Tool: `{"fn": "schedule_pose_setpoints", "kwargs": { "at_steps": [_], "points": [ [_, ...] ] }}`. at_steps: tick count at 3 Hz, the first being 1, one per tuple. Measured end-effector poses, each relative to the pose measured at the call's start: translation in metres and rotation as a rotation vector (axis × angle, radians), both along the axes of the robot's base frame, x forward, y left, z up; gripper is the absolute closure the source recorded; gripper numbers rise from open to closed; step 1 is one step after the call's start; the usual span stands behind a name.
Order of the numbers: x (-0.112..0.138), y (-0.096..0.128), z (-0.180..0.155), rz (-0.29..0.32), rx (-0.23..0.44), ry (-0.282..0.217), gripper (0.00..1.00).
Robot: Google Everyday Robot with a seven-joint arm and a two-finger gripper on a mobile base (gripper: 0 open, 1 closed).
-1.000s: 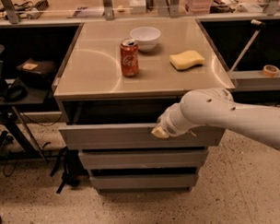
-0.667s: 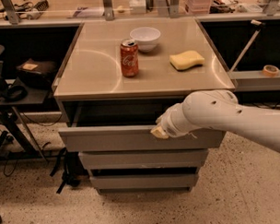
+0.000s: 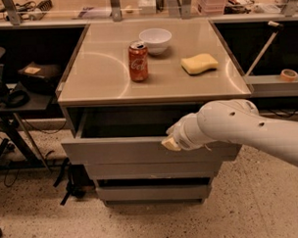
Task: Open top drawer
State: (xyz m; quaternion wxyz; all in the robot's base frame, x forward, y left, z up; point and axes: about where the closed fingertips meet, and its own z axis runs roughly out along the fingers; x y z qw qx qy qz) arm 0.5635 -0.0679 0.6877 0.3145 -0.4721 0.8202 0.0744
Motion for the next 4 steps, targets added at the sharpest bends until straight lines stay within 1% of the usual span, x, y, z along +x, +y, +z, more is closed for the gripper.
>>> {"fn": "schedule_pose_setpoints", "kwargs": {
  "at_steps": [1,2,3,4],
  "points": [
    [-0.019,-0.002,0.003,-0.006,0.002,0.002,1.00],
    [-0.062,-0.010,0.011,-0.016,0.006,0.007,1.00],
    [-0.175,0.002,0.012,0.073,-0.061,0.069,0.81],
    [-0.226,0.008,0.006,0.114,-0.107,0.095,0.58]
  ]
}}
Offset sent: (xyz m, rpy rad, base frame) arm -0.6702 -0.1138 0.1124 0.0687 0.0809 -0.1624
